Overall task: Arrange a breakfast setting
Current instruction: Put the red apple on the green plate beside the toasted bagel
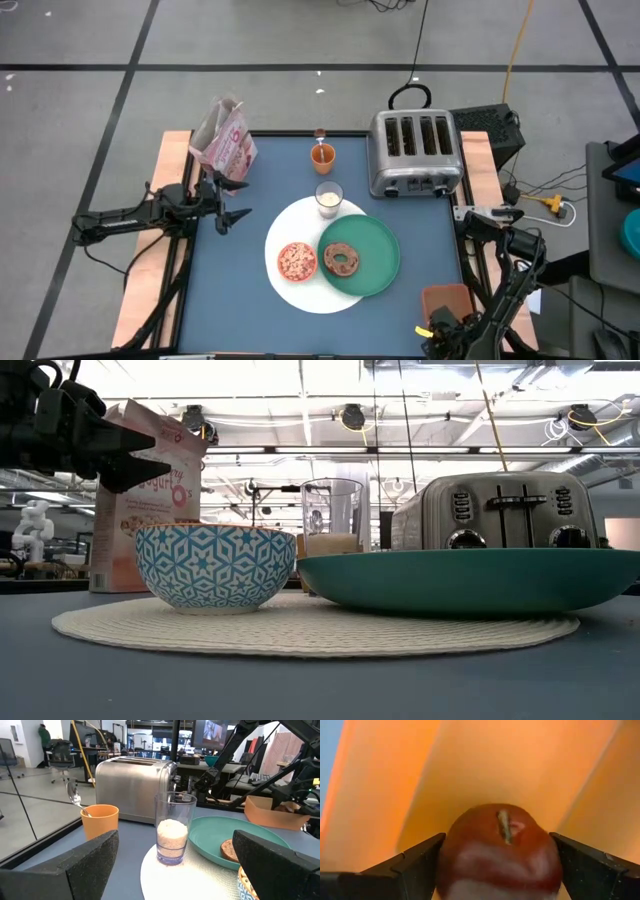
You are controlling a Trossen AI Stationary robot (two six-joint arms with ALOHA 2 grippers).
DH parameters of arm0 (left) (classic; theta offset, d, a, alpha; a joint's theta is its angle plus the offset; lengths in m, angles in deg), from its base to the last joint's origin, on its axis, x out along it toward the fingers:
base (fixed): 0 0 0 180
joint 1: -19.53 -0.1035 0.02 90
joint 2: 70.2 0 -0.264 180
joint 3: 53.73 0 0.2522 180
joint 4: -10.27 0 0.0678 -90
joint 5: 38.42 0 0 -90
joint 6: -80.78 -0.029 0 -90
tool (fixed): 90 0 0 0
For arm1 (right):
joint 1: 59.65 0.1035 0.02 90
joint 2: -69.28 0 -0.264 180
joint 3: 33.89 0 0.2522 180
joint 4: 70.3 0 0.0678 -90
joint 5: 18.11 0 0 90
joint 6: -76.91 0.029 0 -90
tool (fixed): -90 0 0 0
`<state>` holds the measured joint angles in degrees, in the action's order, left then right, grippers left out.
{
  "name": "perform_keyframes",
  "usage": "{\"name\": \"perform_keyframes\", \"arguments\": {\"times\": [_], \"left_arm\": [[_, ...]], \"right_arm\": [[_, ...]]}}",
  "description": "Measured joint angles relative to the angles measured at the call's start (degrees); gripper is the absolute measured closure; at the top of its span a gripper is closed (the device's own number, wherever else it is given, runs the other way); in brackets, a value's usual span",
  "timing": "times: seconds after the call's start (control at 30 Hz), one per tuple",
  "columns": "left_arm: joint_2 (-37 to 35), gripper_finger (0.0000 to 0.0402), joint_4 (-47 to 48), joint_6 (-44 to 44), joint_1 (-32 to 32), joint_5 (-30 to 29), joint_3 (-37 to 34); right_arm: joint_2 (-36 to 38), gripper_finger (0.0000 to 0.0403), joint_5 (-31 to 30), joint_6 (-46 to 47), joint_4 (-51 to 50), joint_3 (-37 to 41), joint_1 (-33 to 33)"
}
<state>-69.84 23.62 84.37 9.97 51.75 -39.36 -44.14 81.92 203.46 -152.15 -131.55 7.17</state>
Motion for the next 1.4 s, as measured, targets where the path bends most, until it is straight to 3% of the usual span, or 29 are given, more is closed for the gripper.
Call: {"name": "perform_keyframes", "arguments": {"times": [0.3,0.5,0.9,1.4], "left_arm": [[0.02,0.0009,0.01,0.22,0.0,0.0,0.01],[0.0,0.0009,0.0,0.15,0.0,0.0,0.0],[0.0,0.0009,0.0,0.13,0.01,0.0,0.01],[0.0,0.0009,0.01,0.12,0.02,0.0,0.01]], "right_arm": [[-0.04,0.0062,0.35,-4.33,2.09,0.06,0.03],[-0.09,0.0064,0.56,-0.93,1.9,0.06,0.05],[-0.13,0.0138,0.47,0.24,1.98,0.06,0.03],[1.83,0.0138,0.8,1.98,0.5,0.28,0.07]]}}
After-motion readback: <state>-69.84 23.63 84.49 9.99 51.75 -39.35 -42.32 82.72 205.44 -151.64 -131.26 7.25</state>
